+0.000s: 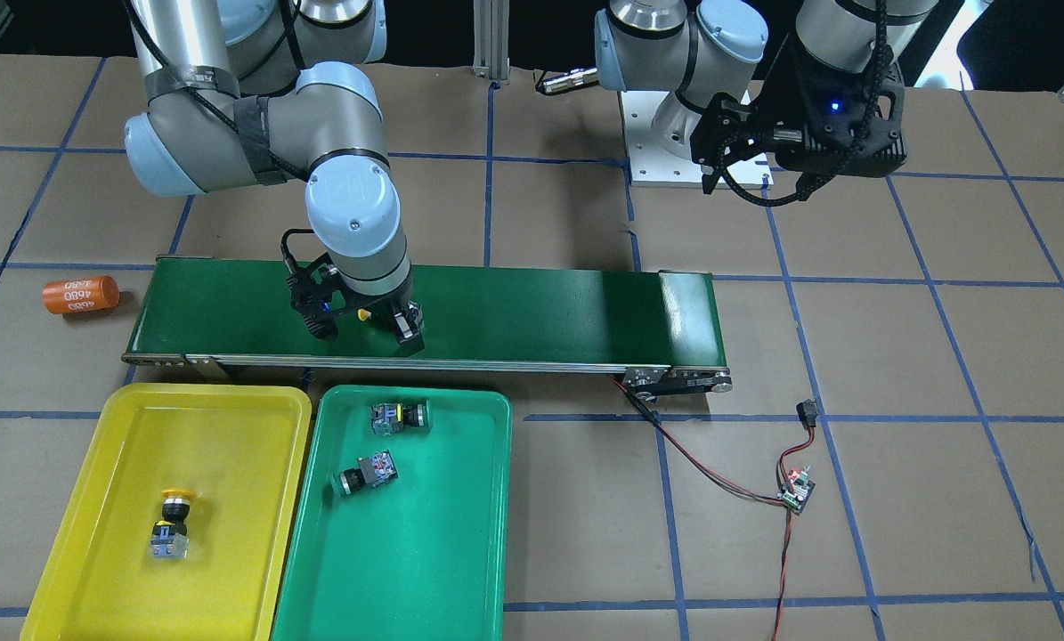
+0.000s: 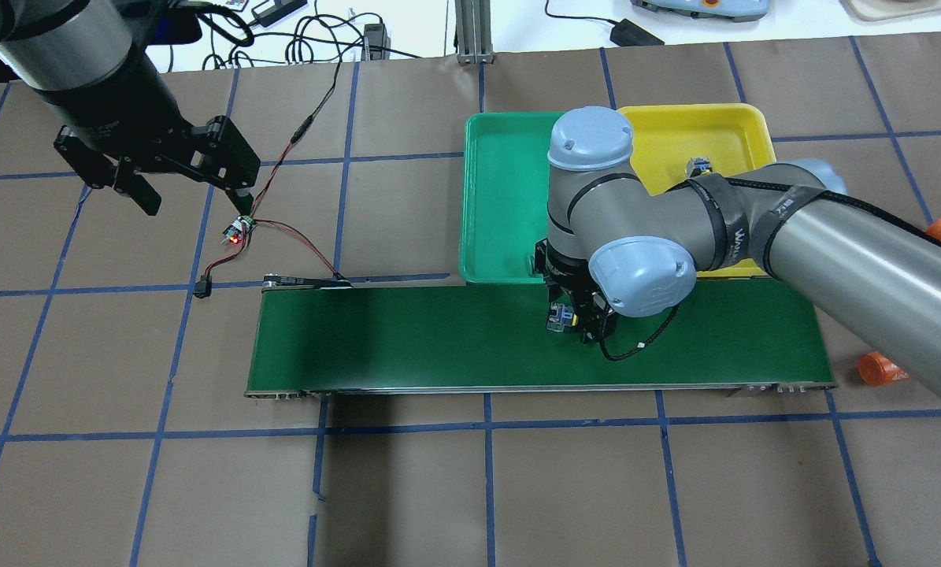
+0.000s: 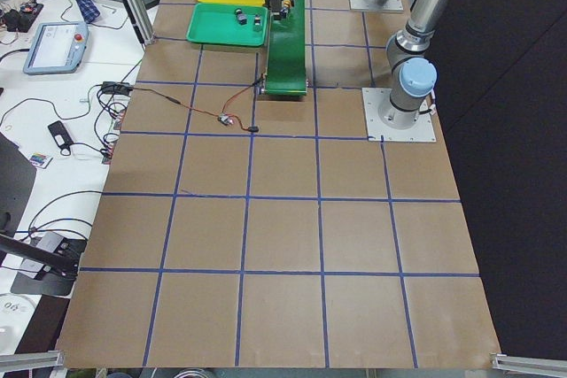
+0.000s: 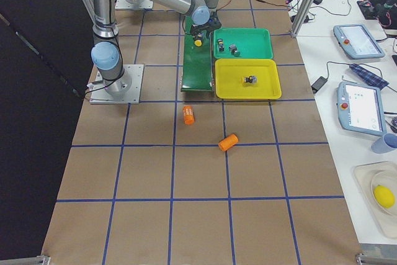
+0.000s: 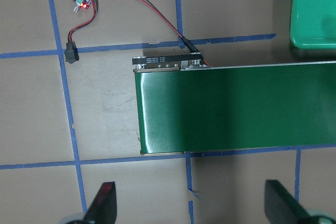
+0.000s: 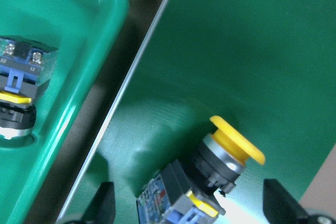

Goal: Sort buttons by color to trays
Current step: 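Carry the yellow-capped button into the yellow tray and release it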

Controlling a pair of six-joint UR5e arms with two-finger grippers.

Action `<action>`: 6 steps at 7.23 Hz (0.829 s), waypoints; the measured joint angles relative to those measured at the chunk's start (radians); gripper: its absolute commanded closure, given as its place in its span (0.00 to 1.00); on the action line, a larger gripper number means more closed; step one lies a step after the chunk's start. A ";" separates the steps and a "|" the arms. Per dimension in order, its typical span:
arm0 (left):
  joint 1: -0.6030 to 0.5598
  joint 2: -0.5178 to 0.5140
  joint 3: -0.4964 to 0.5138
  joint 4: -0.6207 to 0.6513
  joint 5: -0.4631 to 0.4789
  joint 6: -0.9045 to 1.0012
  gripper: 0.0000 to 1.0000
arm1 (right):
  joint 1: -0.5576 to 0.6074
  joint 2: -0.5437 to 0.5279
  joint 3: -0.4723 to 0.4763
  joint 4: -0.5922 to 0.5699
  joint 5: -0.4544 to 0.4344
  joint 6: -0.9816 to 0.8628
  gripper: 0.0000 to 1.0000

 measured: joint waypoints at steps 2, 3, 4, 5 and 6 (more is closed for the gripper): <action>0.001 -0.003 0.001 0.001 -0.001 -0.002 0.00 | 0.000 0.011 -0.001 0.000 -0.026 -0.079 1.00; 0.001 -0.004 0.001 0.001 -0.001 -0.002 0.00 | 0.000 0.012 -0.003 -0.002 -0.031 -0.093 1.00; 0.001 -0.005 0.001 0.001 -0.001 -0.002 0.00 | -0.001 0.012 -0.007 -0.004 -0.033 -0.100 1.00; 0.001 -0.005 0.001 0.001 0.000 -0.001 0.00 | -0.004 0.009 -0.016 -0.006 -0.036 -0.110 1.00; 0.001 -0.005 0.001 0.001 0.000 -0.001 0.00 | -0.012 -0.003 -0.038 -0.004 -0.056 -0.129 1.00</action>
